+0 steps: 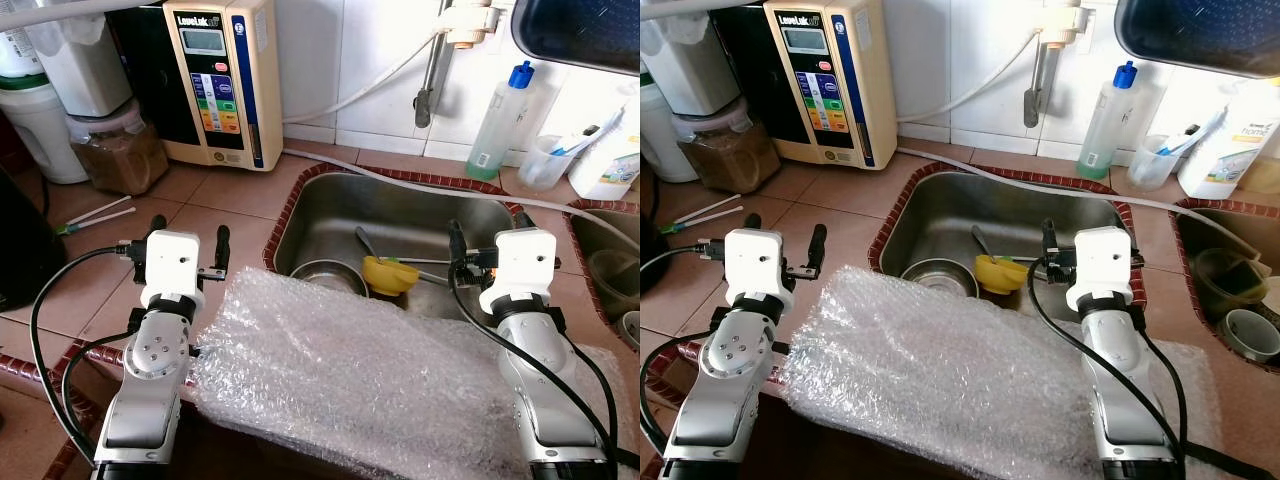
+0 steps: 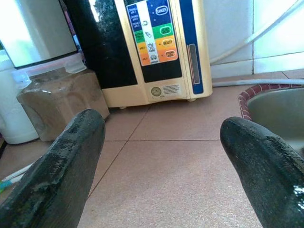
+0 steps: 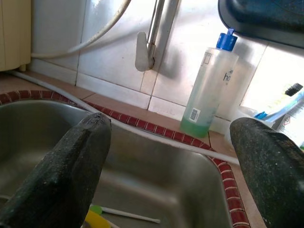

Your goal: Kitchen organization

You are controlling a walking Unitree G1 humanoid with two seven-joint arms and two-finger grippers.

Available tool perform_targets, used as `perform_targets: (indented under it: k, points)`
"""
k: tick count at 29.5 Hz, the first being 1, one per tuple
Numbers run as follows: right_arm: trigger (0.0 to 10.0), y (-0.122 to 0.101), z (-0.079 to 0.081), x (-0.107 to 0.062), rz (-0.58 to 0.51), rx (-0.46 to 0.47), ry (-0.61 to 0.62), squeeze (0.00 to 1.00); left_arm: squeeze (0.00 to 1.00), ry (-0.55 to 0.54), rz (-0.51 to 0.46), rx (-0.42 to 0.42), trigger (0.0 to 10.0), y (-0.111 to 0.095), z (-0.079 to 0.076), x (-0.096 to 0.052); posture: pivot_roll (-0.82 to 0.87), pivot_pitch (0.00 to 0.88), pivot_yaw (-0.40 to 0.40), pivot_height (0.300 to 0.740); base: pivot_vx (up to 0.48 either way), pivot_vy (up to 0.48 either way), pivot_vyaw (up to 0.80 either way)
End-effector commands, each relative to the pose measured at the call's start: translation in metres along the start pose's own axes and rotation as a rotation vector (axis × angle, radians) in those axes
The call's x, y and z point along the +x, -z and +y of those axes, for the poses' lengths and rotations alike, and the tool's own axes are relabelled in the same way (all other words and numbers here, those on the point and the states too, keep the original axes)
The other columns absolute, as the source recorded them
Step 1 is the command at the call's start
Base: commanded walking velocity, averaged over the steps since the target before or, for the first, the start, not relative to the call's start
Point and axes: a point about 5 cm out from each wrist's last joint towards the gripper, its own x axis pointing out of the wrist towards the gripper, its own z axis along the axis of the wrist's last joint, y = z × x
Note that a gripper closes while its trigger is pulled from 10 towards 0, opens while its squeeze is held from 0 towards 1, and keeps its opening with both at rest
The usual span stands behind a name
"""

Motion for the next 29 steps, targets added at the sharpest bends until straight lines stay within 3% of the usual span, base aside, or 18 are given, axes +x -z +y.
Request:
perform_targets:
  k: [1,8,29]
  points:
    - [10.0,-0.0028,0.0004,0.0028,-0.013,0.006,0.002,0.0,0.0,0.001,0.0,0.01,10.0,-0.0016,0.0015,0.0012,0.04,0.0,0.03,0.74,0.0,0.0,0.0]
    - [10.0,-0.0024,0.0023,0.0043,-0.011,0.013,-0.001,0.0,0.0,0.003,0.013,0.013,10.0,0.0,0.0023,0.0018,0.04,0.0,0.031,0.74,0.0,0.0,0.0]
    - [10.0,0.0008,0.002,0.006,-0.005,0.015,0.011,0.0,0.0,0.011,0.034,0.001,10.0,0.0024,-0.0007,0.0032,0.04,0.0,0.038,0.74,-0.279,0.0,0.0]
